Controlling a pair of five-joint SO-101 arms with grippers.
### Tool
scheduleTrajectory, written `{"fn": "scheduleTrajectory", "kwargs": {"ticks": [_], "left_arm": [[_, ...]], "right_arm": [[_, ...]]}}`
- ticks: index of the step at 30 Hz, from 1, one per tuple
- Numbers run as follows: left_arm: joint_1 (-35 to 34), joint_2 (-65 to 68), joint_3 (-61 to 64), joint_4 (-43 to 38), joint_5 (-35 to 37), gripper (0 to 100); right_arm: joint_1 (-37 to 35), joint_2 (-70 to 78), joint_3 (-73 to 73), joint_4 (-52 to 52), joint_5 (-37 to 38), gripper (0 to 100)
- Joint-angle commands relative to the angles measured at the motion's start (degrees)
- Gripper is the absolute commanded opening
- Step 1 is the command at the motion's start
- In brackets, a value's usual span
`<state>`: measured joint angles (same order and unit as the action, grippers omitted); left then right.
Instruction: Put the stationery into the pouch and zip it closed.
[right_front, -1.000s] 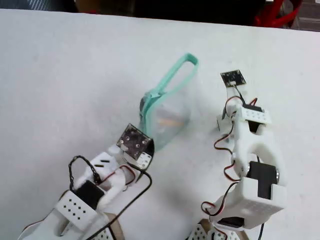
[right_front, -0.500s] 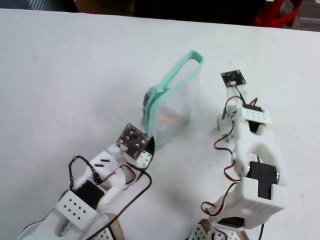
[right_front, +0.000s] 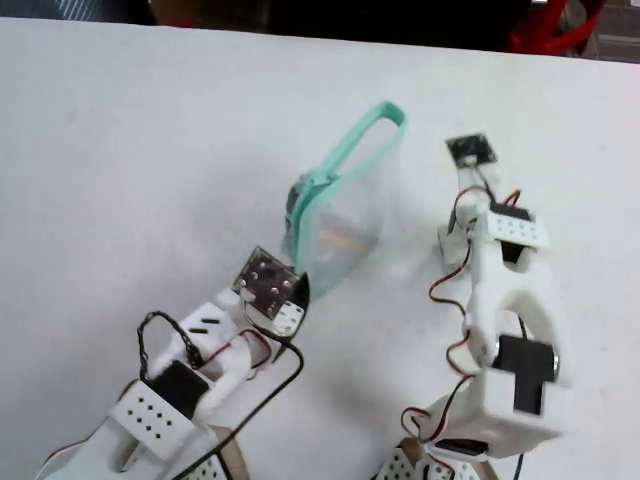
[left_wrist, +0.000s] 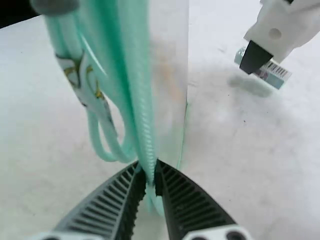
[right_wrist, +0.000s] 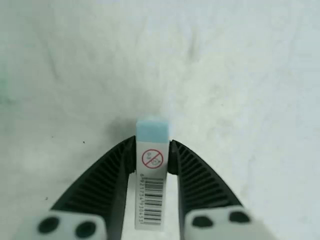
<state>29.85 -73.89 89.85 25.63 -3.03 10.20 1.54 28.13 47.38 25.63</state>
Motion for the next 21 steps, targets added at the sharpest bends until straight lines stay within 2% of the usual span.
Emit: {"fn": "scheduleTrajectory", "kwargs": {"ticks": [1,5,9,15,21], "left_arm": [[0.75,-0.4,-0.26,-2.55,-0.26,2],[0.75,-0.4,0.97,-5.1,-0.26,2],[0.75,-0.4,1.49,-6.24,-0.26,2],[0.75,-0.4,1.49,-6.24,-0.26,2],[0.75,-0.4,1.49,-6.24,-0.26,2]], "right_arm": [[0.13,-11.56,-8.0,8.22,-2.73,1.8],[-0.31,-22.55,-12.57,13.41,-6.51,1.8],[-4.09,-32.57,-13.63,15.96,-6.24,1.8],[-13.41,-46.37,-13.63,17.54,-6.59,1.8],[-24.13,-57.36,-13.71,14.02,-6.68,1.8]]}}
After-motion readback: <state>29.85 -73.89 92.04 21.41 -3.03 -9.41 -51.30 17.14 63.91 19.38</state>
